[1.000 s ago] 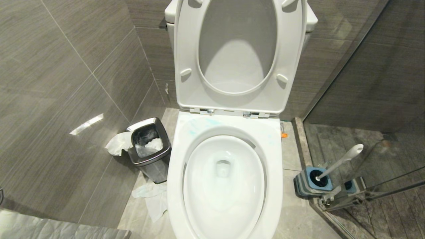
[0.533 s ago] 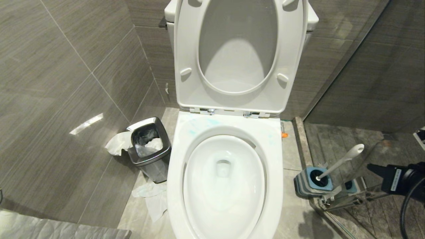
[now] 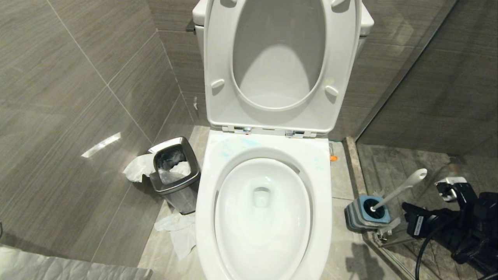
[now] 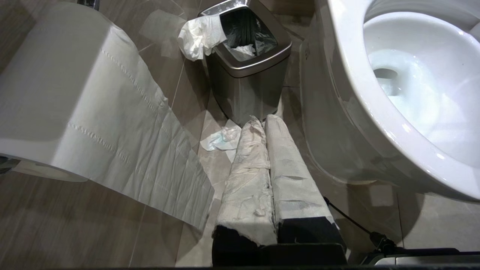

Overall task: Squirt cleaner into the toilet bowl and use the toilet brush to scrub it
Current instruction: Pour in the cleaning agent

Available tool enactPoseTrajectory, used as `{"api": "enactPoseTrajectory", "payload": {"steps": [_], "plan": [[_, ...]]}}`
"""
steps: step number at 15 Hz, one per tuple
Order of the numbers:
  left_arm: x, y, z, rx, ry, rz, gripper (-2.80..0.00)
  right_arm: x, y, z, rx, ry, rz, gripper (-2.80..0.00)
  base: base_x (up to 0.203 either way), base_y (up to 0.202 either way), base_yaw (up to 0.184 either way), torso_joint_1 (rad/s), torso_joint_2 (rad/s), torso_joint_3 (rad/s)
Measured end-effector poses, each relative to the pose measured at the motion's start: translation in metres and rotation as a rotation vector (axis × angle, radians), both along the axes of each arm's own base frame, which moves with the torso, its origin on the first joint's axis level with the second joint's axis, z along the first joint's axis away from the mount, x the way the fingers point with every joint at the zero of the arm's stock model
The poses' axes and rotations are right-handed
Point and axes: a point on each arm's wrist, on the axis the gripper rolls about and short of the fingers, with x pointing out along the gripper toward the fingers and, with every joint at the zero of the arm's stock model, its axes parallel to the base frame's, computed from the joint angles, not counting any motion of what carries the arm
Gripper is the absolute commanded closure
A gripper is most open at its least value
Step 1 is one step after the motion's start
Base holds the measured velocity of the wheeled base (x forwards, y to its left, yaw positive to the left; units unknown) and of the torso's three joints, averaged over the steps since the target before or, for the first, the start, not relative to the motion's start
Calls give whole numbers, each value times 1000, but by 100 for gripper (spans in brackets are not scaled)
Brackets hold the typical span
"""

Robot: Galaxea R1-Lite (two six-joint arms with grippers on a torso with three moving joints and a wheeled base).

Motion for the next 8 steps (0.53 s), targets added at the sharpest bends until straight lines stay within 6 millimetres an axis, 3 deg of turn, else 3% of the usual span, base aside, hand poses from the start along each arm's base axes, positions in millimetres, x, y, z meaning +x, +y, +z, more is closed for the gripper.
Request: {"api": "enactPoseTrajectory", "payload": {"steps": [5,8], "plan": [[0,0,0,0,0,0,0,10,-4,-40,0,83,-68,0,0,0,0,0,0,0],[0,0,0,0,0,0,0,17,-7,-53,7,125,-82,0,0,0,0,0,0,0]]}}
